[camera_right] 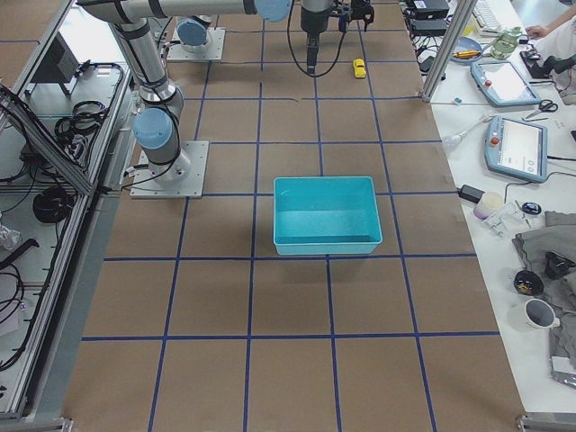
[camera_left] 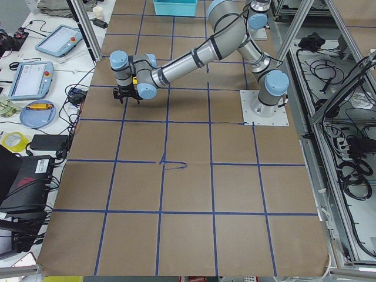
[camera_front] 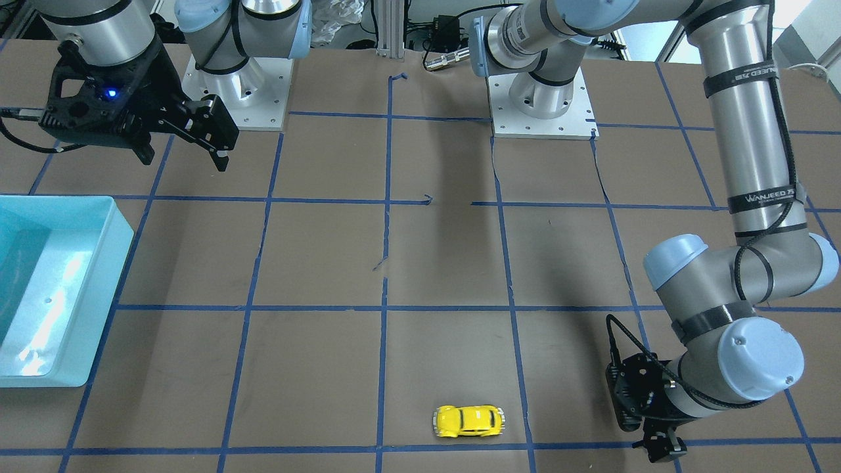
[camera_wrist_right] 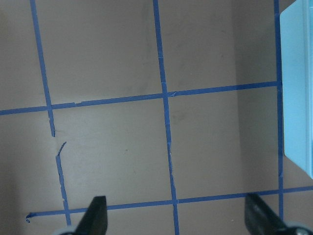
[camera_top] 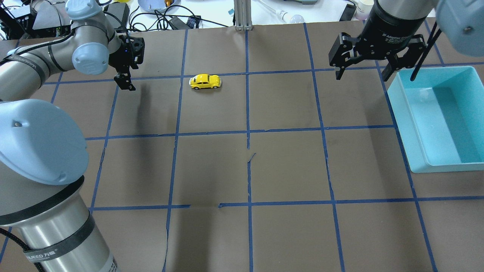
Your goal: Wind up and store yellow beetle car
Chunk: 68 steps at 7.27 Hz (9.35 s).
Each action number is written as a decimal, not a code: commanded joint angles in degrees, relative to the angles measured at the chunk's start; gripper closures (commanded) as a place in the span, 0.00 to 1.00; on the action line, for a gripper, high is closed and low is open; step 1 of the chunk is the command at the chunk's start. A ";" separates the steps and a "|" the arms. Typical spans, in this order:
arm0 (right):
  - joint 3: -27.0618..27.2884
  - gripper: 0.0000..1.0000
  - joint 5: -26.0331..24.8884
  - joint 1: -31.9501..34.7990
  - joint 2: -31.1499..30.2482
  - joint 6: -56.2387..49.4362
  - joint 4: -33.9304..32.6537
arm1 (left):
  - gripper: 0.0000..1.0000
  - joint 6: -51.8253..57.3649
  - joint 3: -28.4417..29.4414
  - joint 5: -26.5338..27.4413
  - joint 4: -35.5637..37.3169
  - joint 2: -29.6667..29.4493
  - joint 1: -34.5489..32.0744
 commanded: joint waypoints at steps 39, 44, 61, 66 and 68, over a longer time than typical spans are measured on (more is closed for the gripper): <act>-7.77 1.00 3.67 -0.78 29.14 -87.89 -21.95 | 0.00 -94.96 -14.49 0.00 -22.86 42.22 -12.57; -6.72 1.00 -3.18 -21.05 20.57 -110.47 -9.68 | 0.00 -94.96 -14.49 0.18 -22.86 42.22 -12.48; 9.55 0.01 -3.54 -32.26 13.66 -103.74 -26.47 | 0.00 -94.96 -14.49 0.17 -22.86 42.31 -12.48; 8.66 0.00 0.77 -19.91 3.18 -37.92 -10.64 | 0.00 -94.96 -14.49 -0.09 -22.86 42.31 -12.48; 8.66 0.00 1.64 -9.90 1.15 -15.92 -10.37 | 0.00 -94.96 -14.49 0.00 -22.86 42.31 -12.48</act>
